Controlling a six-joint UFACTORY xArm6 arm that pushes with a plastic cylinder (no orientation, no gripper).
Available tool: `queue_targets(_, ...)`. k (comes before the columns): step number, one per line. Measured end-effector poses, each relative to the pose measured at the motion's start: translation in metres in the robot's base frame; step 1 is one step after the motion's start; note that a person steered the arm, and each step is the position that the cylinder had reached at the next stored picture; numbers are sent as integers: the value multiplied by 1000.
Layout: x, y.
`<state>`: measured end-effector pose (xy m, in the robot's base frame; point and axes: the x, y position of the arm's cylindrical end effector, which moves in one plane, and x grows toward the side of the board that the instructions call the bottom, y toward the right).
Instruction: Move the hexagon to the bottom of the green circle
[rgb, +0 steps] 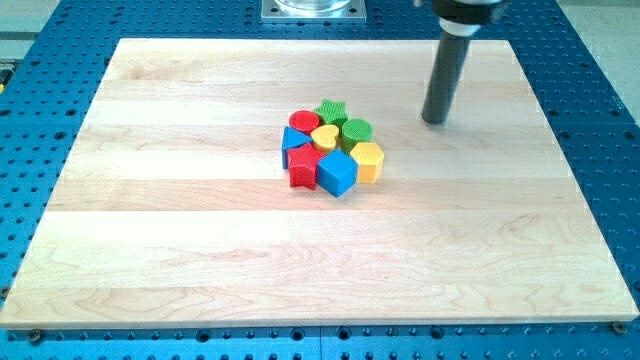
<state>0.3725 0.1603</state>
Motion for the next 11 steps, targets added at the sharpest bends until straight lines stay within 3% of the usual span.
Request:
queue_targets(2,70,-3)
queue_targets(3,78,-4)
queue_targets(4,78,-45)
queue_targets(7,68,-54)
queue_targets(11,100,-69)
